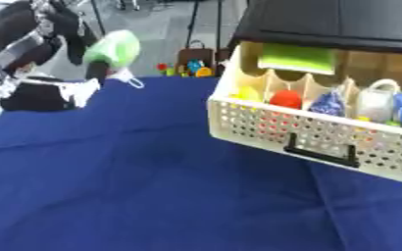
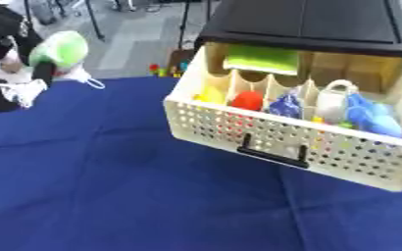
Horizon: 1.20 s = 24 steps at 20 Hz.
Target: Pick up objects from table and place into drawer.
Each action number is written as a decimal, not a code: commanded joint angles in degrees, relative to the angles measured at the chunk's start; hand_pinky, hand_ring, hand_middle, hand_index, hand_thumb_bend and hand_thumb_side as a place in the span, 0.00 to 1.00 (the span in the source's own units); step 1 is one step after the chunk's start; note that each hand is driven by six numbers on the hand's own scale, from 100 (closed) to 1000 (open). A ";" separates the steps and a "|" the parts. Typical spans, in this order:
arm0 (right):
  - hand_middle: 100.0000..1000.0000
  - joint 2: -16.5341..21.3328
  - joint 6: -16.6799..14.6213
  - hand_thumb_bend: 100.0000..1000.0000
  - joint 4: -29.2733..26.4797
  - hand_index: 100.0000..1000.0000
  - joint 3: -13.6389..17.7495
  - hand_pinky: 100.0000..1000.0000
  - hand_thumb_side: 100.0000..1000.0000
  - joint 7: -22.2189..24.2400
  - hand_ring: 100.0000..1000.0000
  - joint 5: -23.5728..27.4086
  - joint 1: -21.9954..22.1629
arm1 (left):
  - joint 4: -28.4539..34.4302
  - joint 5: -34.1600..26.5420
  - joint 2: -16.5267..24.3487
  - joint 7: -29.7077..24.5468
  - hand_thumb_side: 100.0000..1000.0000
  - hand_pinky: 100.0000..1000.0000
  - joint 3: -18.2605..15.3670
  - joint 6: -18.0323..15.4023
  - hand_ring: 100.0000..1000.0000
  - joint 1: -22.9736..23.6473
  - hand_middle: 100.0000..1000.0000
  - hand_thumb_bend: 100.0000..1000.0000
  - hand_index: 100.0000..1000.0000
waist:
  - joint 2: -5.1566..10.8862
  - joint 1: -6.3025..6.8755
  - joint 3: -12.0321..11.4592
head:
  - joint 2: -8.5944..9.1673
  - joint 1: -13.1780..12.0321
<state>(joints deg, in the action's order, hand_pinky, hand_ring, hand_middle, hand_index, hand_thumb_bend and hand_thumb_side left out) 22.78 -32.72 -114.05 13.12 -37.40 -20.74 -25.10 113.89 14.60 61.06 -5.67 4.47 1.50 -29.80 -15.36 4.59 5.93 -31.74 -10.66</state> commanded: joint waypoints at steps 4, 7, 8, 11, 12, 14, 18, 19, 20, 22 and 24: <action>0.63 1.83 -1.45 0.00 -0.54 0.70 0.20 0.55 0.58 -1.48 0.55 -0.32 -0.22 | 0.70 -5.49 -0.31 1.32 0.23 0.04 -1.68 1.73 0.35 -5.65 0.26 0.00 0.41 | 1.42 0.18 -0.04 | -1.71 -0.70; 0.63 1.83 -1.43 0.00 -0.54 0.70 0.10 0.55 0.58 -1.35 0.55 -0.23 -0.15 | 0.70 -8.03 -1.31 1.12 0.26 0.05 -1.06 2.10 0.35 -8.77 0.26 0.00 0.41 | 1.51 0.35 0.11 | -2.01 -1.01; 0.63 1.84 -1.43 0.00 -0.54 0.70 0.06 0.55 0.58 -1.30 0.55 -0.20 -0.14 | 0.70 -8.83 -1.66 0.99 0.26 0.05 -0.70 2.13 0.35 -9.88 0.26 0.00 0.41 | 1.55 0.42 0.16 | -2.11 -1.11; 0.63 1.86 -1.42 0.00 -0.54 0.70 -0.05 0.55 0.58 -1.17 0.55 -0.09 -0.18 | 0.70 -10.91 -2.99 0.21 0.28 0.06 0.88 2.25 0.36 -13.15 0.26 0.00 0.41 | 1.65 0.63 0.32 | -2.41 -1.45; 0.63 1.86 -1.42 0.00 -0.54 0.70 -0.10 0.55 0.58 -1.12 0.55 -0.04 -0.19 | 0.70 -11.47 -3.47 -0.15 0.29 0.06 1.51 2.30 0.36 -14.15 0.26 0.00 0.41 | 1.67 0.70 0.37 | -2.49 -1.50; 0.63 1.88 -1.45 0.00 -0.54 0.70 -0.19 0.55 0.58 -1.02 0.55 0.04 -0.25 | 0.70 -12.21 -4.33 -1.01 0.29 0.07 2.88 2.45 0.37 -15.91 0.26 0.00 0.42 | 1.68 0.84 0.55 | -2.66 -1.60; 0.63 1.93 -1.52 0.00 -0.54 0.70 -0.44 0.55 0.58 -0.73 0.55 0.30 -0.53 | 0.70 -11.93 -5.86 -3.45 0.29 0.07 6.23 3.49 0.37 -18.65 0.26 0.00 0.42 | 1.61 1.24 1.00 | -2.93 -1.91; 0.63 1.97 -1.56 0.00 -0.54 0.70 -0.50 0.55 0.58 -0.66 0.55 0.37 -0.65 | 0.70 -11.71 -6.25 -3.92 0.29 0.08 6.89 3.78 0.37 -19.16 0.26 0.00 0.42 | 1.58 1.33 1.09 | -2.94 -2.00; 0.63 2.02 -1.62 0.00 -0.54 0.70 -0.57 0.55 0.58 -0.61 0.55 0.46 -0.81 | 0.70 -11.93 -6.85 -4.27 0.30 0.08 7.50 3.89 0.37 -19.69 0.26 0.00 0.41 | 1.56 1.44 1.21 | -2.93 -2.12; 0.64 2.13 -1.73 0.00 -0.54 0.70 -0.63 0.55 0.58 -0.55 0.55 0.59 -1.11 | 0.70 -12.14 -8.01 -4.44 0.32 0.08 8.14 4.55 0.37 -20.67 0.25 0.00 0.41 | 1.54 1.64 1.47 | -2.77 -2.32; 0.64 2.26 -1.87 0.00 -0.54 0.70 -0.69 0.55 0.58 -0.54 0.55 0.74 -1.40 | 0.56 -12.73 -8.79 -4.60 0.33 0.09 8.80 4.88 0.38 -21.34 0.25 0.00 0.41 | 1.55 1.84 1.77 | -2.68 -2.51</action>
<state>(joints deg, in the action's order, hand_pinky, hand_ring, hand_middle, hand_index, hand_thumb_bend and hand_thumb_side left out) 23.26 -33.25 -114.05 12.35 -36.87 -20.52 -25.73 113.92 2.36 51.75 -10.14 13.38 6.08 -50.13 -14.80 6.76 7.75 -34.22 -12.91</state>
